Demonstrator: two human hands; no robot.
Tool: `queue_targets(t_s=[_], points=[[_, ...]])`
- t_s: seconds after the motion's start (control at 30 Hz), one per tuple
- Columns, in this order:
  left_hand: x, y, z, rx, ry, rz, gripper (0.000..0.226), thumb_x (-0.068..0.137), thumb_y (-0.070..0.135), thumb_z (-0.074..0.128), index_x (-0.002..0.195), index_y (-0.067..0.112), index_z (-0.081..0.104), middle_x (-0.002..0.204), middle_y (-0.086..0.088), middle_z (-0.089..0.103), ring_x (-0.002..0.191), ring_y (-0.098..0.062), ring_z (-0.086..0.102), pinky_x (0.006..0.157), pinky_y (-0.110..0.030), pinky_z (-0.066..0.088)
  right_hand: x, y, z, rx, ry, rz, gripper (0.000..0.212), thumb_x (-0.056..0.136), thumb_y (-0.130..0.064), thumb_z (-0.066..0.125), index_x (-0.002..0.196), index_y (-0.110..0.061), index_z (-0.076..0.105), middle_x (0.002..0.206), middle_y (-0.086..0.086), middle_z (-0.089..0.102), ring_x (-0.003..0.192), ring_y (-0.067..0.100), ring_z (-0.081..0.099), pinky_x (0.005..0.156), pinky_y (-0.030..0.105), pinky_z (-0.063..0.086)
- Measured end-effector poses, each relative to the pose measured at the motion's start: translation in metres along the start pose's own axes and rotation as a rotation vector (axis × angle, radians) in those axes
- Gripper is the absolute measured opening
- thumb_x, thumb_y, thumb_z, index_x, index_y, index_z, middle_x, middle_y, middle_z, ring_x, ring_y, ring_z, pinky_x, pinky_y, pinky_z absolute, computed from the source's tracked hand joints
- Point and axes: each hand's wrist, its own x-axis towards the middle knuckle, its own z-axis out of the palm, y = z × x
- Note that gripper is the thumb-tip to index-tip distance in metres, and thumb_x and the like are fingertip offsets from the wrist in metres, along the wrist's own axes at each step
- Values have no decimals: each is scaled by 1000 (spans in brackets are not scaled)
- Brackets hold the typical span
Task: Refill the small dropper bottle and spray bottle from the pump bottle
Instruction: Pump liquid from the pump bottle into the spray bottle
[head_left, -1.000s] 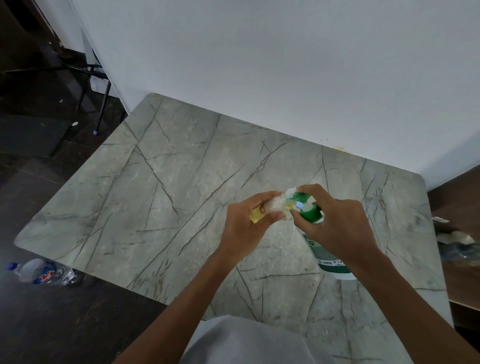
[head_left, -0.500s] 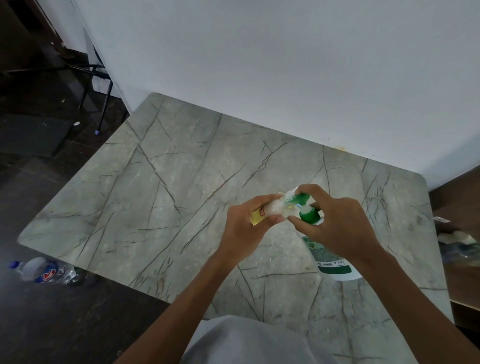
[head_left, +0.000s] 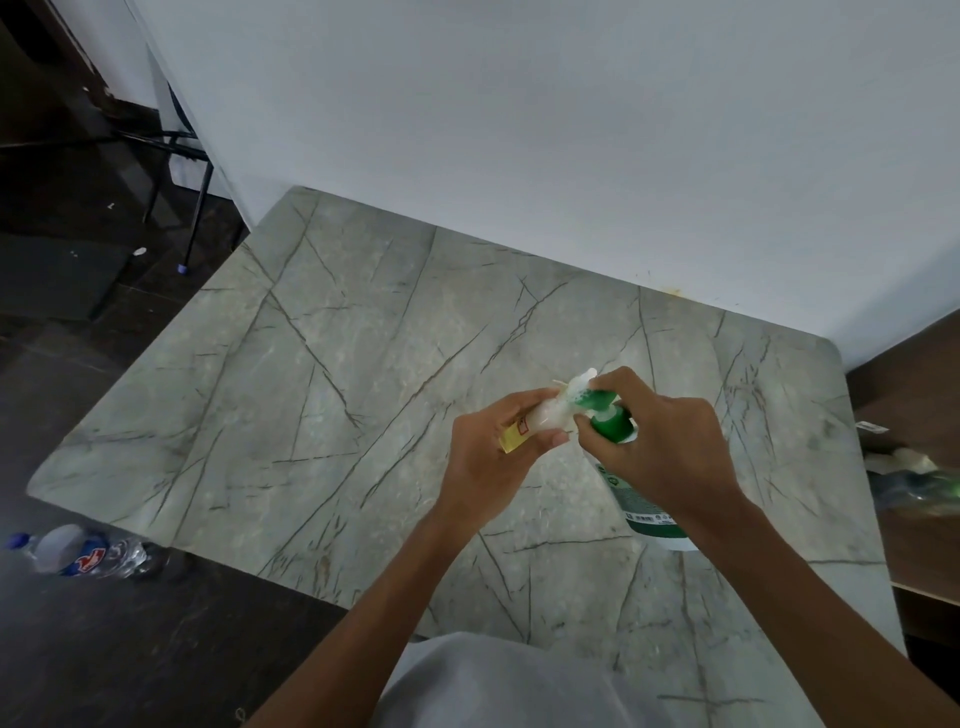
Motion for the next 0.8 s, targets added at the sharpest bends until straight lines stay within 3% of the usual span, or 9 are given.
queue_targets(t_s=[0.17,0.3,0.47,0.53,0.7,0.8], points=[[2,-4,-8,-4,-10,13,53,74,35,79,122,20,64,109,15,67,96,2,66,76,-14,54,-1,-6,4,-45,-14,49,51,76,-54,66,116,-28,47,74,-8,70,49,7,56,48,19,47],[5,-7,-16,-56,1,-11,55,72,41,77,123,26,61,110,19,66,99,1,66,80,-17,55,-1,-12,5,-7,11,114,54,74,-58,66,116,-28,50,75,-9,70,50,7,58,48,16,45],[12,-8,-22,-173,-3,-73,46,76,31,79,119,28,63,114,9,70,102,-8,68,82,-28,58,3,-20,10,158,54,237,56,72,-56,70,117,-29,50,85,-8,71,57,7,62,52,19,50],[16,-9,-24,-207,-18,-94,39,78,27,77,114,32,63,111,10,70,101,-9,68,83,-31,59,4,-24,13,229,54,285,58,72,-55,70,119,-28,49,89,-11,69,62,3,63,56,14,50],[26,-17,-31,-321,-68,-117,36,84,15,72,118,14,61,114,-2,70,105,-15,68,87,-29,56,3,-32,20,419,100,394,63,68,-46,75,122,-25,51,90,-30,57,74,-15,60,57,1,43],[31,-22,-32,-361,-102,-118,34,86,10,68,118,7,58,115,-3,69,106,-14,67,84,-23,54,0,-30,23,471,139,449,65,66,-42,79,123,-26,50,93,-24,62,77,-12,61,60,2,44]])
